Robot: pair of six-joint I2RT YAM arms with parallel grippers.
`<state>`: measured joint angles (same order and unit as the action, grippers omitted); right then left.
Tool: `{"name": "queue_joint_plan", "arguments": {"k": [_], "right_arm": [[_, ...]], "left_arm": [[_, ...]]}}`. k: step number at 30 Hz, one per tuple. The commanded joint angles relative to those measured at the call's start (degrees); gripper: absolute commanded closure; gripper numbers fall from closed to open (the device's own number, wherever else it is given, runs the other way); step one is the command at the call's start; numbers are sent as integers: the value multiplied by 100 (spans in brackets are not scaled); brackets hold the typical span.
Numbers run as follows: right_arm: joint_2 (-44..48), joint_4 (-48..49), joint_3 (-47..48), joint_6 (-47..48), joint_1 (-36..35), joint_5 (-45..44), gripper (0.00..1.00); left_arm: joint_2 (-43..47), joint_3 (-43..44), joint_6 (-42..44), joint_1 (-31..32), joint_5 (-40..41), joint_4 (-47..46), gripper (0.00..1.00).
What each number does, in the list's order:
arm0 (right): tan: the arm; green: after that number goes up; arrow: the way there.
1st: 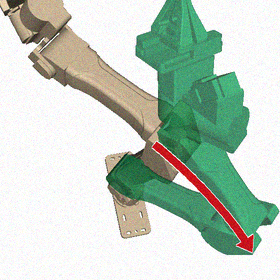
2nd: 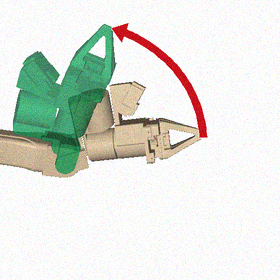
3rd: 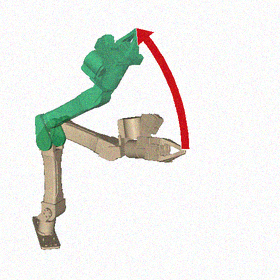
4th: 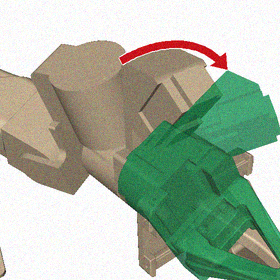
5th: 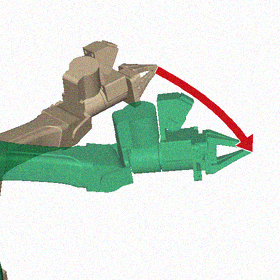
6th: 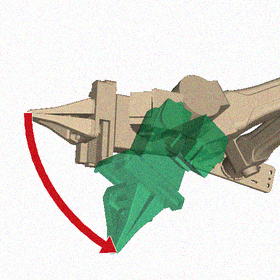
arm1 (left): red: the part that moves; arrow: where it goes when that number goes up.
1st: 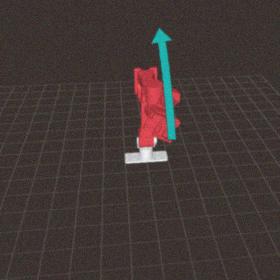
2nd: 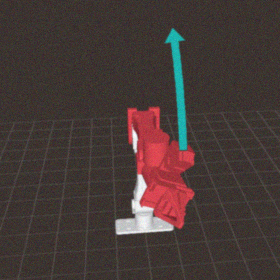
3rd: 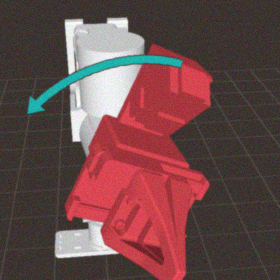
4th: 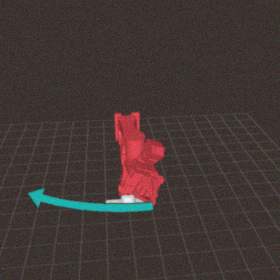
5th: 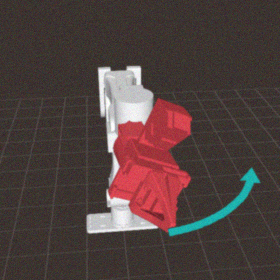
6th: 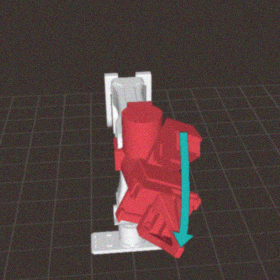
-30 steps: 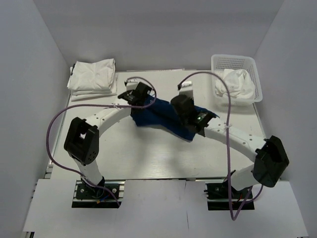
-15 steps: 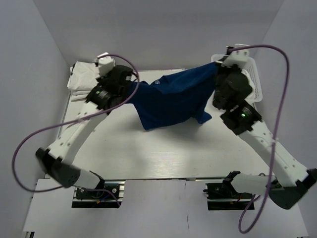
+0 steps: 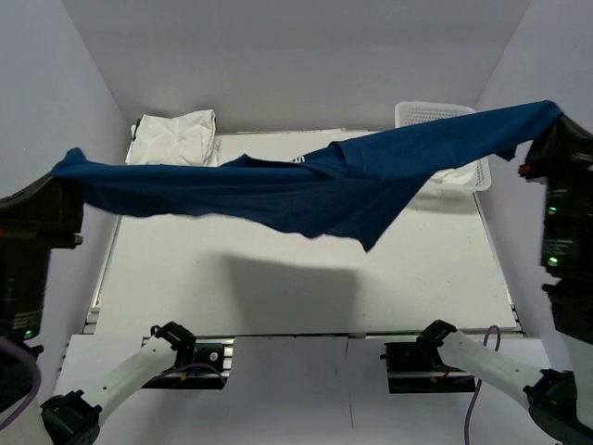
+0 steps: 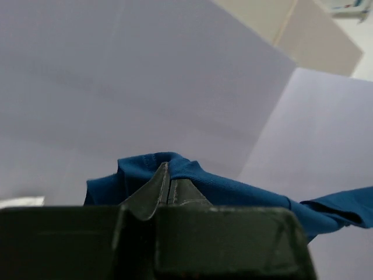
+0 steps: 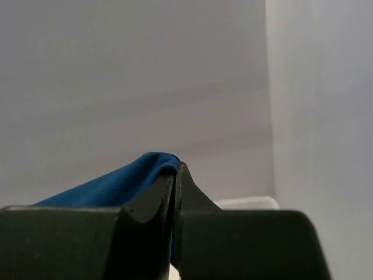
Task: Fold and stack the t-shirts
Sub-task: Flatten out the tshirt
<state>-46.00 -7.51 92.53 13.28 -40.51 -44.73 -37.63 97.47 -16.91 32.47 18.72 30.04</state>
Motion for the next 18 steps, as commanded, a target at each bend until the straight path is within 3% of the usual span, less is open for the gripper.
{"name": "queue_joint_plan", "arguments": {"k": [1,5,8,12,14,18], "right_arm": [[-14,-181,755,-176,34,746,100],[-733,3,1417,121,-1,220,100],[-1243,477,745,708,26,-630,100],[-2077,1883,-445,1080,157,-1370,100],[-2351,1780,-805,583,393,-1389,100],[-3824,525,-930,-1201,1280,170,100]], "left_arm": [[-534,280,232,-39,-626,203,100],[-1105,404,179,-39,-186,257,100],[-1737,177,126,-39,464,90,100],[-2800,-403,-277,-64,2236,28,100],[-3632,-736,-767,-65,2854,202,100],[-5231,-1098,-1674,-774,2304,940,100]]}}
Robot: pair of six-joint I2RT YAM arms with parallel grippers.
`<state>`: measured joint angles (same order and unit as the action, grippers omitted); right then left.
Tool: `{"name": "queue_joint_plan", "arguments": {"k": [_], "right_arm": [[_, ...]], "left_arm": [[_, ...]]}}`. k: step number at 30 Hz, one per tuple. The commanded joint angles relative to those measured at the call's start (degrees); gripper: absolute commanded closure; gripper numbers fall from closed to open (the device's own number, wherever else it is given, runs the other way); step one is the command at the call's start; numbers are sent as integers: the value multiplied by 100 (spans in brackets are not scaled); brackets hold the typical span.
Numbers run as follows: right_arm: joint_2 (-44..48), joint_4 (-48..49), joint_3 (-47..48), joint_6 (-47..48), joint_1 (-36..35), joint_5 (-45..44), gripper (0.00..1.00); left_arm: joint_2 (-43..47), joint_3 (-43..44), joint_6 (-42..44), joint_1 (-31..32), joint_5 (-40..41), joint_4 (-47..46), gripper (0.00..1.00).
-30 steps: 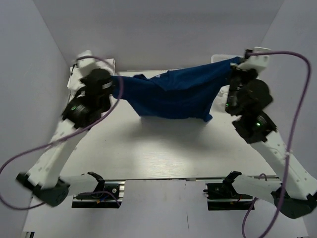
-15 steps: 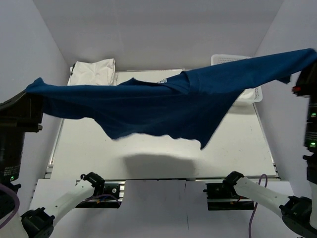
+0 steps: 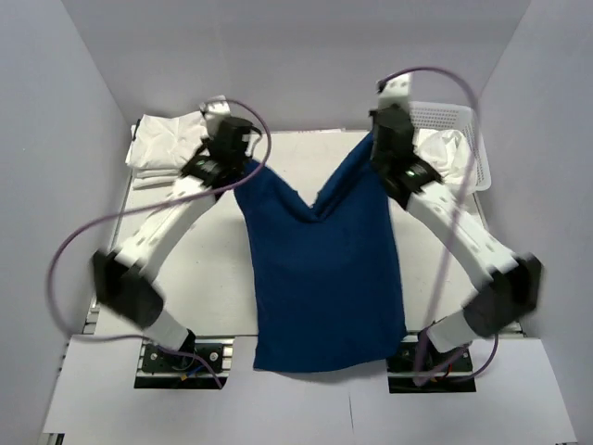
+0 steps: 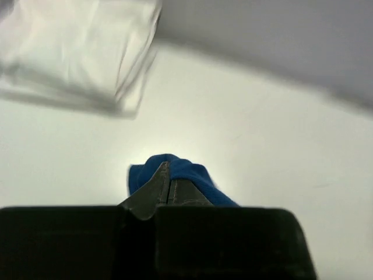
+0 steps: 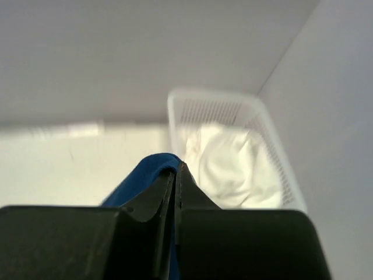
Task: Fold and stack the t-shirts
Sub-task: Flatten out the tshirt
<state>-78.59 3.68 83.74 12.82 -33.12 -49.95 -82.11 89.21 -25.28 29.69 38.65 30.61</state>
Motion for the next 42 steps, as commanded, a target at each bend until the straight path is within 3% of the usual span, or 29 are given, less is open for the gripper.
{"name": "queue_joint_plan", "arguments": {"k": [1,3,4,5,6,7,8,9,13,17,25,29,32,34,37,42], "right_arm": [[-822,-701,-69,-1159,735,889,100],[-1874,-1147,384,-1464,903,1241,100],[-2332,-1568,536,-1545,930,1556,94],[-2537,-1720,686,-1606,965,1559,80],[-2939,-1922,931,-1659,1009,1689,34],[-2995,-1976,942,-1695,1010,1699,14],[-3013,-1985,933,-1730,1001,1734,10],[-3005,-1942,803,-1765,1001,1787,10],[-2216,-1573,-232,-1861,948,2472,10],[-1617,-1335,-903,-1836,905,3964,10],[-1282,-1388,-2220,-2574,518,5178,10],[-1159,-1335,-2634,-2837,307,5233,10],[-1333,-1449,-2801,-2960,237,5215,10],[-1483,-1467,-2855,-3004,210,5146,10],[-2079,-1606,-2637,-3206,306,4337,10],[-3020,-2170,-1872,-3242,473,4196,10]], "left_arm": [[-1137,-177,-1012,-647,144,1120,96],[-1797,69,-1523,-938,-86,1656,93],[-2261,279,-1628,-939,-86,2068,75],[-2379,281,-1629,-1009,-86,2159,65],[-2432,281,-1629,-1009,-86,2160,55],[-2433,281,-1629,-1009,-138,2160,46],[-2285,186,-1525,-1009,-235,2020,19],[-2179,106,-1446,-1009,-288,1897,0],[-1809,-289,-892,-904,-1076,1115,0],[-2010,-256,-470,-851,-1807,534,0],[-3750,1256,198,-851,-2477,534,0],[-4523,2063,313,-912,-2538,673,0],[-4867,2136,313,-965,-2390,674,0],[-4937,1934,165,-1018,-2170,613,0],[-4991,1261,-265,-1018,-2002,718,0],[-4089,-235,-995,-948,-1801,604,0]]}}
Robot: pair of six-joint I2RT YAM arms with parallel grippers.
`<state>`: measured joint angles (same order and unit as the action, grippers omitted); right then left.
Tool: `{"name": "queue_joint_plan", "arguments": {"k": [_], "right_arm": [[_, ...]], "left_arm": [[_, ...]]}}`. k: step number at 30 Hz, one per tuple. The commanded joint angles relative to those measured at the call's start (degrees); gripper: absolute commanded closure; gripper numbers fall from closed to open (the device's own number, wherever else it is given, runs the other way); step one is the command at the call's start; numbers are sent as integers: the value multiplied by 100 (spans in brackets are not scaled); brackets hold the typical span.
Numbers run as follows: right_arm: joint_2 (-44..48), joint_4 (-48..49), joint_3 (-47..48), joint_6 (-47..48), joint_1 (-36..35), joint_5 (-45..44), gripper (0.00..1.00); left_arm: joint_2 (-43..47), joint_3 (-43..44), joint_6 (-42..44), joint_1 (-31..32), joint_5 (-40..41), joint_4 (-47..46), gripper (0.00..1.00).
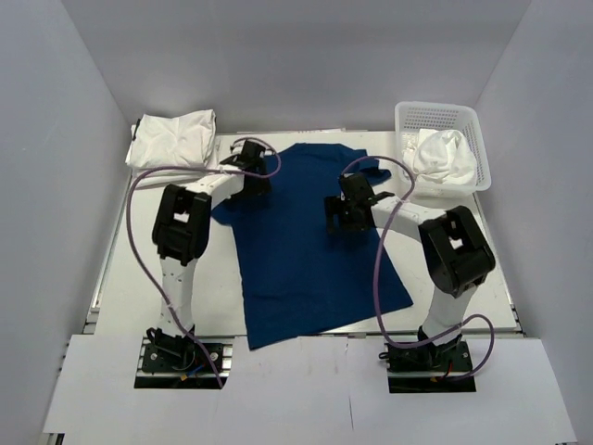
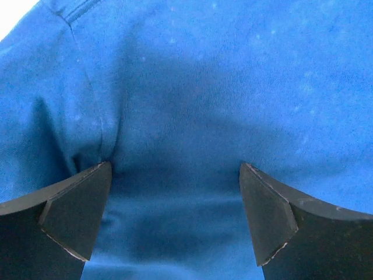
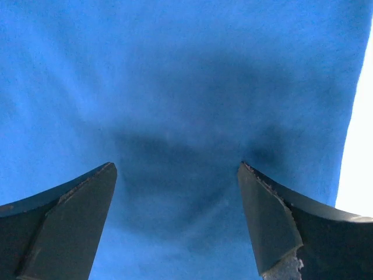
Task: Fold and stack the t-shirts
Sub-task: Flatten out the tshirt
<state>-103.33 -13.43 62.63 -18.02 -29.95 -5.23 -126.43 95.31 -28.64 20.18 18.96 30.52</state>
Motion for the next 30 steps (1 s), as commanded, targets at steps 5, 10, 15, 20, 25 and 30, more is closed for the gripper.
{"name": "queue_joint_plan", "arguments": {"k": [5,10,15,20,25,30], "right_arm": [[-1110,-898,1301,-106,560,-575,10],[-2050,-978,3093,446,710,-417,10],[-2894,-758,4545,1167,763,127,10],[-2195,-495,4323,1704,658,426,10],[-392,67,2406,1084,526,269,10],[1209,253,-353,-173,499,93,10]], "left_arm": [[1356,-2532,-1905,108,170,1306,0],[2665,-4676,-2347,704,-942,958,0],[3746,-5417,-1963,1373,-2097,586,0],[4608,-4935,-1259,1611,-1914,97,0],[4365,-3829,-757,1488,-774,-266,0],[3328,-2580,-600,1120,259,-307,0]]}}
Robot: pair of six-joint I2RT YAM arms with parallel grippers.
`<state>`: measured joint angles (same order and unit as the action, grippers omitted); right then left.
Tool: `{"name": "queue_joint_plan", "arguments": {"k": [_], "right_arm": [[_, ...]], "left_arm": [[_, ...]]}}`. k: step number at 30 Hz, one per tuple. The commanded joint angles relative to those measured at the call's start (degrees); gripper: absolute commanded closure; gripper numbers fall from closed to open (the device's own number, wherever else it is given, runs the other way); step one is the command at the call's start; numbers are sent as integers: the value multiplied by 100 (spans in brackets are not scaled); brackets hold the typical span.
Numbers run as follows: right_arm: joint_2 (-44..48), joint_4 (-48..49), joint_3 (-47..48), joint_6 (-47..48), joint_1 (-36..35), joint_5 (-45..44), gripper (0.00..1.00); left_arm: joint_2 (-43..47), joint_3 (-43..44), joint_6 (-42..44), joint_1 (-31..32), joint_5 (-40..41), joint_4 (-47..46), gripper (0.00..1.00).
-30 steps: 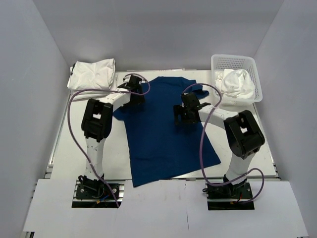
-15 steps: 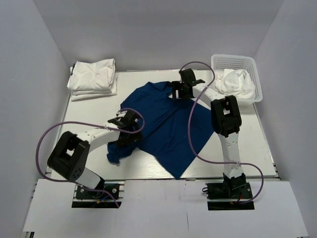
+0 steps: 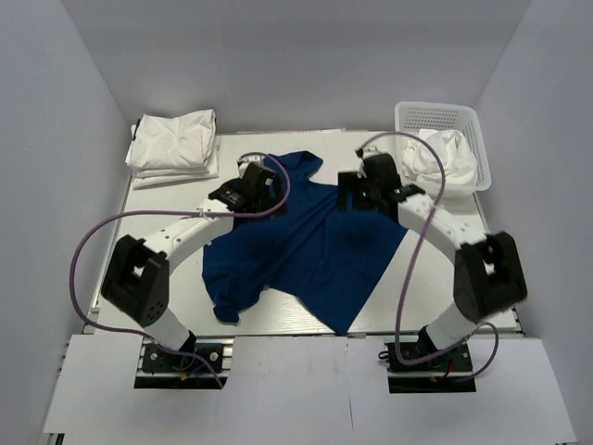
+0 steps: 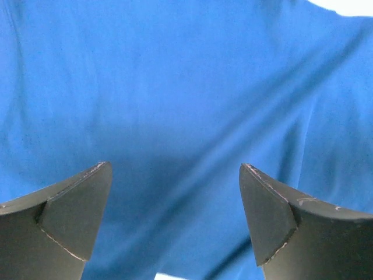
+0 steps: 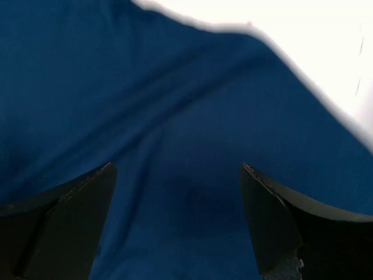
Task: Fold and stack the t-shirts
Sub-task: Flatten out the tshirt
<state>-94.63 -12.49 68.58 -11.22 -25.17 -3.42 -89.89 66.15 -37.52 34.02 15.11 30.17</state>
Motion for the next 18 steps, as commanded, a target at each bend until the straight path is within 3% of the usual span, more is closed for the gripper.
{"name": "queue_joint_plan", "arguments": {"k": [1,8,11,15,18], "right_arm": [[557,-23,-1082,-1012,12,-141,10],[895,421,-2462,-1383,30,157,10],[613,511,-2358,-1339,56,175,10],[-195,46,-1893,-1400,135,-518,10],[-609,-402,-1480,-1470,266,-1072,10]], "left_arm": [[-667,450,367,-343,520,-397,0],[-2347,1918,763,-844,11,-284,0],[-2638,2059,878,-985,-44,-565,0],[-3095,2174,930,-1239,17,-627,0],[-3614,2656,642,-1529,281,4,0]]}}
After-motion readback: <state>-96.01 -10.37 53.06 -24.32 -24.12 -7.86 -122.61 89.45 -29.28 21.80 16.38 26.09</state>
